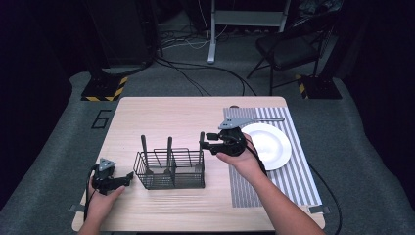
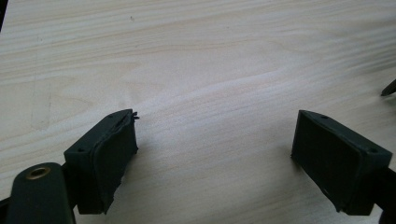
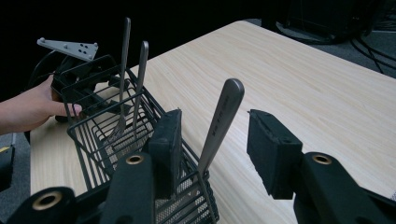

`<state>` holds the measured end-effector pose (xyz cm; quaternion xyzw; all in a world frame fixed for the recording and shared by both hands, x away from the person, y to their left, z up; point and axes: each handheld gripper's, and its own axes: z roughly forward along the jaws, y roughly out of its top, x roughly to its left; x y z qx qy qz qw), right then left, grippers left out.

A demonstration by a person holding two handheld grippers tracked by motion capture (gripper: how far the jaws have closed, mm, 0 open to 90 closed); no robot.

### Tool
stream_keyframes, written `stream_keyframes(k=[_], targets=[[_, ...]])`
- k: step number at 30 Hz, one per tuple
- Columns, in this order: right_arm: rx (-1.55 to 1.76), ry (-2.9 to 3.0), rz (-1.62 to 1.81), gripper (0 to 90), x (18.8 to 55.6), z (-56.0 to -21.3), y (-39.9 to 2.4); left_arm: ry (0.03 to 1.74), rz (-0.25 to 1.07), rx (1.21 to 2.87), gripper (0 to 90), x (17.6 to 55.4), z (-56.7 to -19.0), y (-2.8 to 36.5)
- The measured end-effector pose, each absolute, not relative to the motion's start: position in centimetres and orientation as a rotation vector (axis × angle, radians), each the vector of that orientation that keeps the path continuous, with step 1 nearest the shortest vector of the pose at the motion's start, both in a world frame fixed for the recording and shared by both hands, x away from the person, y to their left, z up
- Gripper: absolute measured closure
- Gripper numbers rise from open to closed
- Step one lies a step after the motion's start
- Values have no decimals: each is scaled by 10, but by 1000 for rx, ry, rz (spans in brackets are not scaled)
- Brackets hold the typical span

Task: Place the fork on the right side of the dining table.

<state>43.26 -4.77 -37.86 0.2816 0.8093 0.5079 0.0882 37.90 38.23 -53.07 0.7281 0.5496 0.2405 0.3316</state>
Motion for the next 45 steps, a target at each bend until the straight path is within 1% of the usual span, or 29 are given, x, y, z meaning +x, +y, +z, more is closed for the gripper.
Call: stream_keyframes(k=[10, 18, 22, 24, 25, 26, 27, 28, 30, 31, 32, 35, 36, 38, 42, 45], targets=[[804, 2400, 1504, 524, 440, -374, -37, 1436, 634, 1899, 139, 379, -531, 382], [770, 2409, 1508, 538, 442, -369, -31, 1436, 635, 1898, 138, 379, -531, 382], [759, 2421, 1501, 563, 443, -369, -30, 1436, 635, 1898, 139, 379, -531, 382], [770, 2422, 1500, 580, 443, -369, -31, 1436, 635, 1898, 139, 379, -531, 382], [773, 2423, 1501, 603, 443, -368, -32, 1436, 635, 1898, 139, 379, -531, 382], [773, 2423, 1501, 603, 443, -368, -32, 1436, 635, 1898, 139, 379, -531, 382], [772, 2428, 1495, 636, 442, -367, -34, 1436, 635, 1898, 138, 379, -531, 382], [772, 2428, 1495, 636, 442, -367, -34, 1436, 635, 1898, 138, 379, -531, 382], [773, 2435, 1497, 667, 442, -366, -35, 1436, 635, 1898, 138, 379, -531, 382], [761, 2438, 1495, 700, 441, -365, -35, 1436, 635, 1898, 138, 379, -531, 382], [761, 2438, 1495, 700, 441, -365, -35, 1436, 635, 1898, 138, 379, -531, 382], [751, 2446, 1498, 756, 438, -363, -36, 1436, 635, 1898, 138, 379, -531, 382], [751, 2446, 1498, 756, 438, -363, -36, 1436, 635, 1898, 138, 379, -531, 382], [738, 2457, 1496, 799, 436, -361, -35, 1436, 635, 1898, 138, 379, -531, 382], [694, 2497, 1491, 846, 433, -356, -33, 1436, 635, 1898, 138, 379, -531, 382], [681, 2514, 1498, 854, 431, -354, -32, 1436, 635, 1898, 138, 379, -531, 382]])
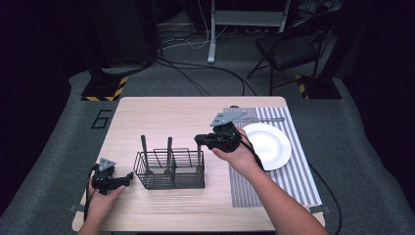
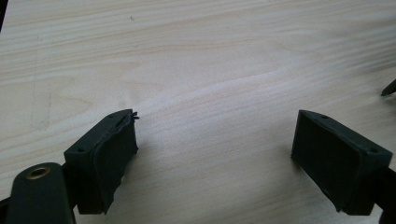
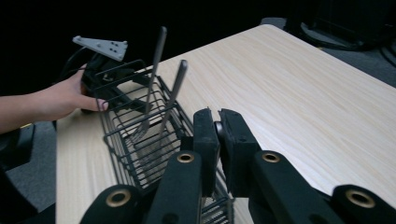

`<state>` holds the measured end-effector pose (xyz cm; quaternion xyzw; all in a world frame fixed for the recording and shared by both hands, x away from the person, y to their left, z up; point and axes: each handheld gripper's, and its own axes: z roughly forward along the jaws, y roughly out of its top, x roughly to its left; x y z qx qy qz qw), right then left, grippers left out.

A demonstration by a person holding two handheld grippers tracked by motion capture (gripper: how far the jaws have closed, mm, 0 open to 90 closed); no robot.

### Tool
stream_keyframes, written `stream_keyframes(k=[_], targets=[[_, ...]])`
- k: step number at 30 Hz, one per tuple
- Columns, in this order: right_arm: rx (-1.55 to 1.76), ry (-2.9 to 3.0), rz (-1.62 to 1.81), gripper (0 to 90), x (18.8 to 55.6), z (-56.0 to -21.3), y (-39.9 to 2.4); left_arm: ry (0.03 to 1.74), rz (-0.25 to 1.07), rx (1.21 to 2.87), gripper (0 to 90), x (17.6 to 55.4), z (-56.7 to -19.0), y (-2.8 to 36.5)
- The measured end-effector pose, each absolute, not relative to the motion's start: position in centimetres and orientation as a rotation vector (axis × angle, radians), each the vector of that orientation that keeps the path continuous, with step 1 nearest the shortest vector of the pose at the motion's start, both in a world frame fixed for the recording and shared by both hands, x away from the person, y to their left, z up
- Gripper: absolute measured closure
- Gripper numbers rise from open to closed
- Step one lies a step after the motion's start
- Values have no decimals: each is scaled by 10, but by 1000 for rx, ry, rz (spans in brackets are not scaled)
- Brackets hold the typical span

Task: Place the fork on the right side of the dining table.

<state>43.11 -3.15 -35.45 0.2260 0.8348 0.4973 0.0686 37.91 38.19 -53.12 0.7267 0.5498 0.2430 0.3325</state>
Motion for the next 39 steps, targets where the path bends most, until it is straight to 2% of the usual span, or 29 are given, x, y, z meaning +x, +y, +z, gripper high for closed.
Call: stream_keyframes(k=[20, 39], targets=[[657, 2516, 1515, 868, 424, -344, -28, 1436, 635, 1898, 138, 379, -531, 382], [625, 2483, 1548, 868, 415, -307, -23, 1436, 635, 1898, 138, 379, -531, 382]])
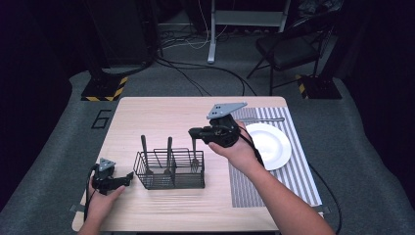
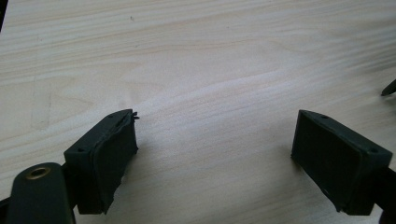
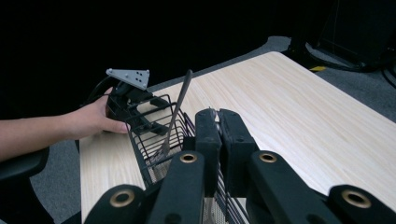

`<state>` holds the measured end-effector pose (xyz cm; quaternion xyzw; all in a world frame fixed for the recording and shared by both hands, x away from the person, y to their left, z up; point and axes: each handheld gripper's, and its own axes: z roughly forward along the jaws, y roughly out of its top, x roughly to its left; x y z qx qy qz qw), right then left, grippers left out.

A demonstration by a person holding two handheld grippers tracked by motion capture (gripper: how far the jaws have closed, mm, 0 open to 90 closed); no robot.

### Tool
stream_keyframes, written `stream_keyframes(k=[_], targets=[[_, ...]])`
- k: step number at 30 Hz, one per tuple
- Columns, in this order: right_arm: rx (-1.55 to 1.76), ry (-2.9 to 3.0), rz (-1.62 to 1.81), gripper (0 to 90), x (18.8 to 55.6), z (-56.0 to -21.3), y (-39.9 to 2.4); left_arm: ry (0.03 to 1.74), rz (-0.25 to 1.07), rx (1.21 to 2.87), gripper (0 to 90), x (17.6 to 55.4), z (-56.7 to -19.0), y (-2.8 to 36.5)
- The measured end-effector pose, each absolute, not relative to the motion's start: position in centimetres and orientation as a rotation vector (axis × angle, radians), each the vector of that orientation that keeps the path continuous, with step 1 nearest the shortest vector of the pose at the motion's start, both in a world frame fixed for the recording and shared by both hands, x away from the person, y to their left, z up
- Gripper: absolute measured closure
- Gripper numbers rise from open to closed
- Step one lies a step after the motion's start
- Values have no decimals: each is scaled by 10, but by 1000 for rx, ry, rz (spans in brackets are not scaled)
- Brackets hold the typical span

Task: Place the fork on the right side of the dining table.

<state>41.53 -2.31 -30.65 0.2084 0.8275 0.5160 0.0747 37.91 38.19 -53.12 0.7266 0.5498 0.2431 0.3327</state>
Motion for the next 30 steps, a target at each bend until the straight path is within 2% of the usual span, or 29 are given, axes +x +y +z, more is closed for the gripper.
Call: stream_keyframes(k=[30], targets=[[604, 2424, 1588, 868, 411, -248, -21, 1436, 635, 1898, 138, 379, -531, 382]])
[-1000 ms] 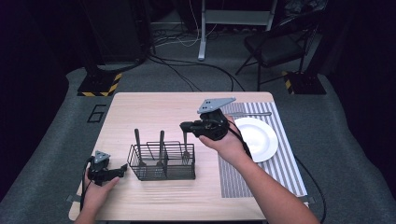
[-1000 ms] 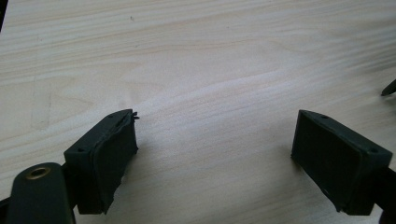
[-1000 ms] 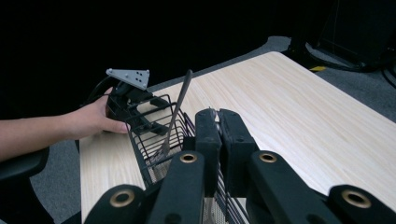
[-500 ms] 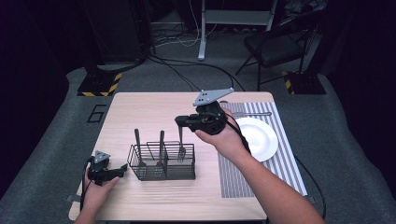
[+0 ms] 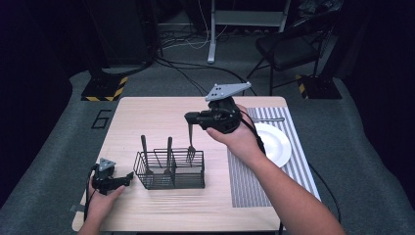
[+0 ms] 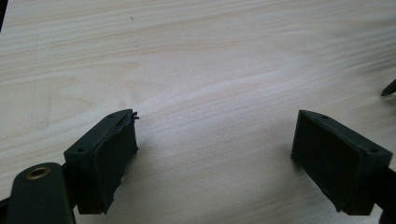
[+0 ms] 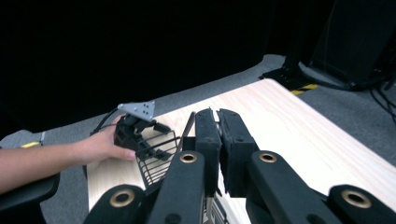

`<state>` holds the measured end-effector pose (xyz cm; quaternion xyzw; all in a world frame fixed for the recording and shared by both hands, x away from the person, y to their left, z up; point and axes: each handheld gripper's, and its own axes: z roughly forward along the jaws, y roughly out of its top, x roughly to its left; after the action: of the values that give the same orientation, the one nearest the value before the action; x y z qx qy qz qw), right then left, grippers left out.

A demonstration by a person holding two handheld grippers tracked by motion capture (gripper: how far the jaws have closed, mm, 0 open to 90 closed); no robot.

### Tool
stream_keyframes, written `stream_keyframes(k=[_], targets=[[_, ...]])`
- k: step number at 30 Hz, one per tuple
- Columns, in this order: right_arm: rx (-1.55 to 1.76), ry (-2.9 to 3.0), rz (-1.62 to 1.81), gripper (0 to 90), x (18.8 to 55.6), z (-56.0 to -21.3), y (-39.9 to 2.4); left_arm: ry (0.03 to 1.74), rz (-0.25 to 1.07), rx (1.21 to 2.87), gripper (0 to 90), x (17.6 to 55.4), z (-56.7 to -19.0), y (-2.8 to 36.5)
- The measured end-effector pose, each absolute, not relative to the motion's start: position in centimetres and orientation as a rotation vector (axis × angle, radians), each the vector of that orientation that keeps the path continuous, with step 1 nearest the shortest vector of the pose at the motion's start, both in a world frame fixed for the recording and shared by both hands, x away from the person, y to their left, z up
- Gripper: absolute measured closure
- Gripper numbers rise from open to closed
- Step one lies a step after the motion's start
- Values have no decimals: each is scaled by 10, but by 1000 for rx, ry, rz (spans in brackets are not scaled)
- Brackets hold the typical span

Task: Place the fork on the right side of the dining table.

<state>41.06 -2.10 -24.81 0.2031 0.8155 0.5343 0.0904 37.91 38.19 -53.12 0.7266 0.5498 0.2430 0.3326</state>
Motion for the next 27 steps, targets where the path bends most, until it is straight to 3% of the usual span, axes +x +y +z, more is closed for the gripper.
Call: stream_keyframes(k=[12, 27], targets=[[647, 2345, 1599, 868, 412, -232, -47, 1436, 635, 1898, 138, 379, -531, 382], [748, 2287, 1540, 868, 412, -237, -85, 1436, 635, 1898, 138, 379, -531, 382]])
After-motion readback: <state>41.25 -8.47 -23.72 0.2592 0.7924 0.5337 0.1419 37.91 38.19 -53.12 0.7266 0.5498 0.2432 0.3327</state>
